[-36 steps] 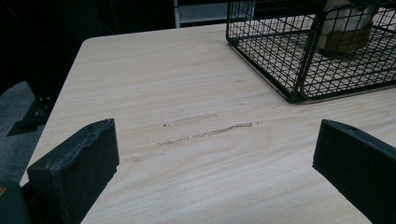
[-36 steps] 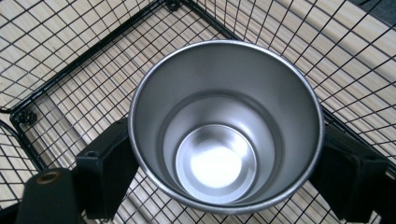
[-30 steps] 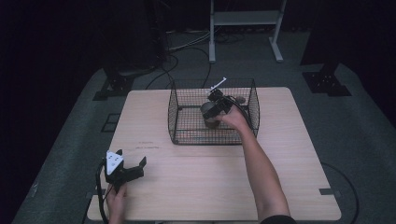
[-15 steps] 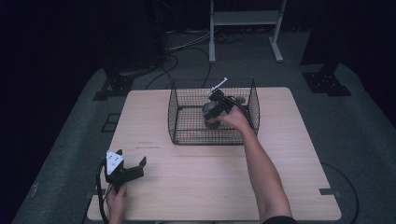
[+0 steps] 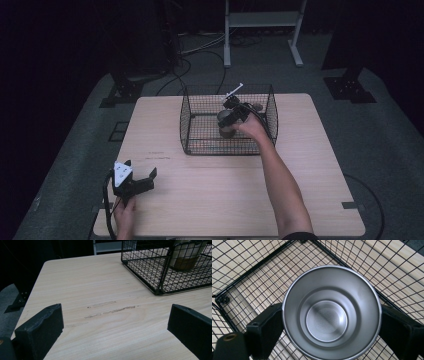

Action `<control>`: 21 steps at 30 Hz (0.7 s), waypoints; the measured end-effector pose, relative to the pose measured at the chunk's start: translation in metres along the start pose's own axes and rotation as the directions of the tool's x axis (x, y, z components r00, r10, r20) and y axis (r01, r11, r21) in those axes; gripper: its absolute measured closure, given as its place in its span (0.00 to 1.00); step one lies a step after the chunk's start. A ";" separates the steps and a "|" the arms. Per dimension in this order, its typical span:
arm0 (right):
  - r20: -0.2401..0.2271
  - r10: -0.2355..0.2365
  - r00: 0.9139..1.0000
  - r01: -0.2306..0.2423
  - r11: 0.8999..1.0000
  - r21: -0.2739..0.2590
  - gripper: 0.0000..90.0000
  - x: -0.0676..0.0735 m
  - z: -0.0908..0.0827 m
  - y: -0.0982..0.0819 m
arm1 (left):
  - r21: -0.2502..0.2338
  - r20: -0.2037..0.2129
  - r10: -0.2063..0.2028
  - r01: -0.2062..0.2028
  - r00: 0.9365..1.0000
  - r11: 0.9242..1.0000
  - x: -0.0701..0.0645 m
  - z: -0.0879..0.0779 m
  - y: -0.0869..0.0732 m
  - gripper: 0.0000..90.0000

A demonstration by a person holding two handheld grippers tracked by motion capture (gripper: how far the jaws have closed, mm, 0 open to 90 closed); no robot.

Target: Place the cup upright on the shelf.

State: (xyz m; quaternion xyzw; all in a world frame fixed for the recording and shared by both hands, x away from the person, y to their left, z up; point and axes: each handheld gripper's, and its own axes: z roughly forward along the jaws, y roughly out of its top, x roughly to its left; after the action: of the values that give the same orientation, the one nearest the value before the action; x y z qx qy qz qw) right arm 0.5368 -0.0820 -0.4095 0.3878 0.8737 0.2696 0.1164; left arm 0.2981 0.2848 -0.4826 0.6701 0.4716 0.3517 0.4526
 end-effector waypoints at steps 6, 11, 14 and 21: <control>0.001 0.008 1.000 -0.008 1.000 -0.023 0.12 -0.001 -0.005 0.001 | 0.005 0.000 0.003 -0.003 1.000 1.000 0.000 0.000 0.000 0.00; -0.009 0.022 1.000 -0.022 0.998 -0.065 0.12 -0.001 -0.014 0.003 | 0.003 -0.004 0.000 0.000 1.000 1.000 0.000 0.001 0.000 0.00; -0.014 0.031 0.999 -0.032 0.996 -0.083 0.12 -0.002 -0.020 0.004 | 0.007 -0.003 0.001 -0.001 1.000 1.000 0.000 0.000 0.000 0.00; -0.024 0.051 0.998 -0.053 0.989 -0.135 0.14 -0.003 -0.040 0.002 | 0.005 -0.004 0.003 -0.003 1.000 1.000 -0.001 0.001 0.000 0.00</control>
State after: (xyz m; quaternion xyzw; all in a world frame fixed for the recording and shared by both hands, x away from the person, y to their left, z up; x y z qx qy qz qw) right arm 0.5237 -0.0988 -0.3756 0.3989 0.8442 0.3350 0.1264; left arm 0.2988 0.2841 -0.4825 0.6712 0.4723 0.3524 0.4497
